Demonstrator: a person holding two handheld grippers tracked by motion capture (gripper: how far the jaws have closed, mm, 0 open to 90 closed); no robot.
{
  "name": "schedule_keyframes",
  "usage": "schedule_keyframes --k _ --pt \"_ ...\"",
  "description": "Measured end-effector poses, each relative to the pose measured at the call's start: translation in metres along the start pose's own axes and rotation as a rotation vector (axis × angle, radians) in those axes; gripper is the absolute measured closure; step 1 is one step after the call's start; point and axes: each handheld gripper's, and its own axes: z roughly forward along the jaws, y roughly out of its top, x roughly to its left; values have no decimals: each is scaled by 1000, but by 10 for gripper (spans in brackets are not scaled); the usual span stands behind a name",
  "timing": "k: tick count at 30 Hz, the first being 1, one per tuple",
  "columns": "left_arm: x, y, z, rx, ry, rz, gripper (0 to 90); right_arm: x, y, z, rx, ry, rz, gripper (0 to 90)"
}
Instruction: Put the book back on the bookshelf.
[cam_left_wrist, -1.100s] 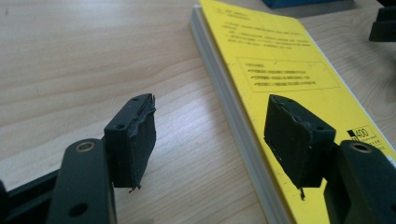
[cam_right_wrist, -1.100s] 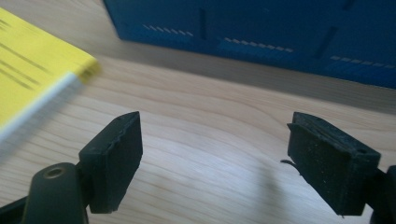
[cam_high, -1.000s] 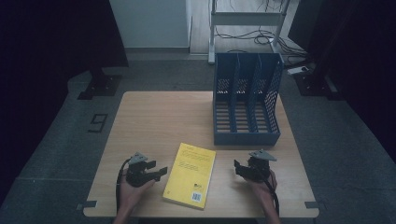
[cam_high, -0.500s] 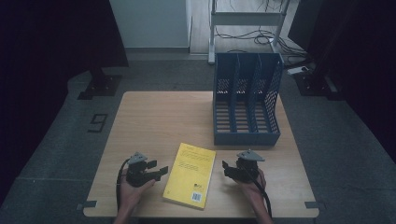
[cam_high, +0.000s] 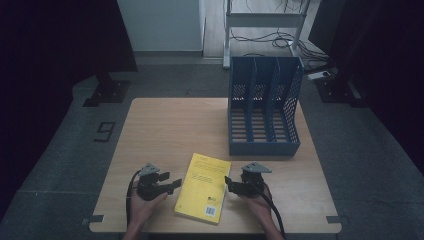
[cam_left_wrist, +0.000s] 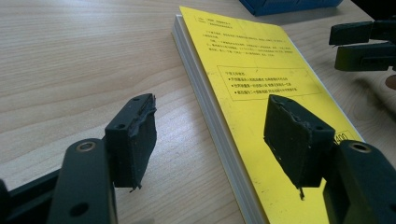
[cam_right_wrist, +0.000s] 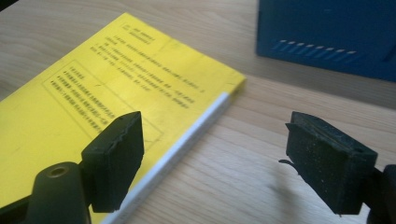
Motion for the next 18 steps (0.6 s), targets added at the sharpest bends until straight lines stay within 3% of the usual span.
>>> schedule_keyframes --k 5,18 --pt "0 0 1 15 -2 -3 339 11 -1 6 10 -2 -34 184" --pt "-5 -1 8 38 -8 11 337 28 -4 19 41 17 -68 176"
